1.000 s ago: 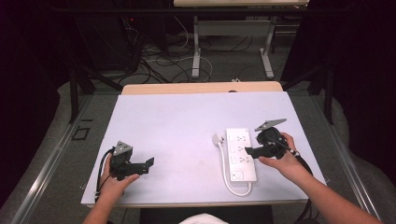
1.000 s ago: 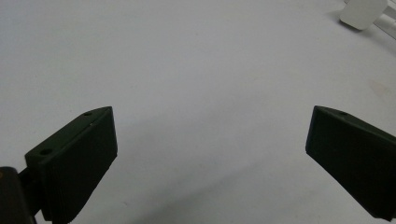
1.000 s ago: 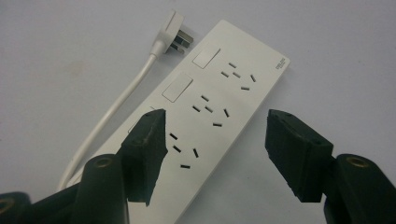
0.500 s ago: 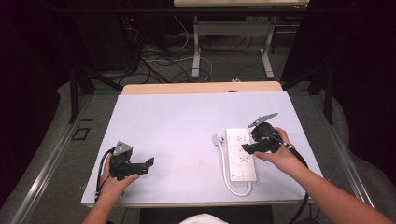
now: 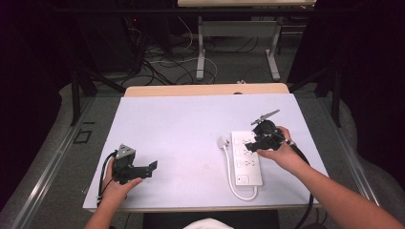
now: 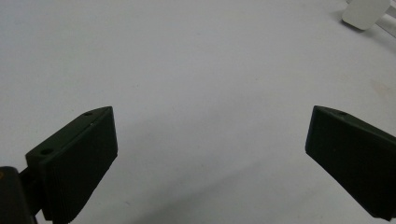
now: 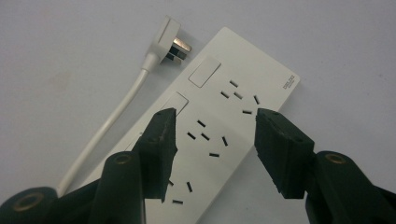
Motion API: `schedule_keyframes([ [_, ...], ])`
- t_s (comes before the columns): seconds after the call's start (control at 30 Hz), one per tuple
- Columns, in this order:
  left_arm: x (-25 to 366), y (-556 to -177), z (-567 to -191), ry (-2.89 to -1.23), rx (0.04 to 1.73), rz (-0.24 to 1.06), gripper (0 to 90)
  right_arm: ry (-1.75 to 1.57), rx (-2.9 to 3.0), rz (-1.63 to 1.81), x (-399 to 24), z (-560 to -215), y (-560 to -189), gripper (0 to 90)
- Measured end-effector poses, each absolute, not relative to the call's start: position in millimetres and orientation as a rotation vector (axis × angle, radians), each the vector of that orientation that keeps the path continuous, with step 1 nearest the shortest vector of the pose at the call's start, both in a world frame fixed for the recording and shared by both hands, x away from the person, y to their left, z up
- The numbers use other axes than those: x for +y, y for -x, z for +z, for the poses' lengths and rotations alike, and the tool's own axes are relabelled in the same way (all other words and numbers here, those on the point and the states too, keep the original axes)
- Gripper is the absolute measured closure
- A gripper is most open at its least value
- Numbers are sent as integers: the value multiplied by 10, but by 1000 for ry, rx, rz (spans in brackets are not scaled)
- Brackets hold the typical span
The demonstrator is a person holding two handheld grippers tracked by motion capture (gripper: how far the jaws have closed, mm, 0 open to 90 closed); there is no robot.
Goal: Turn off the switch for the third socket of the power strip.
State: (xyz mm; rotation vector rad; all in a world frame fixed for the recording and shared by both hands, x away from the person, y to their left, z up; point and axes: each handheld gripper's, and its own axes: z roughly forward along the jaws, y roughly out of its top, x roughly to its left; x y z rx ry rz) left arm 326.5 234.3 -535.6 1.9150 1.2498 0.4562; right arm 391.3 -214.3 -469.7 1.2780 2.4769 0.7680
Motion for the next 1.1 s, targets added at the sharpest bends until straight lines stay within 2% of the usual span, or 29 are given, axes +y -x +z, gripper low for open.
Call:
schedule_keyframes([
  [1.1,2346,-3272,-5364,-1920,1251,455,24,-1319,2479,754,-1884,-4905,-4226,641],
])
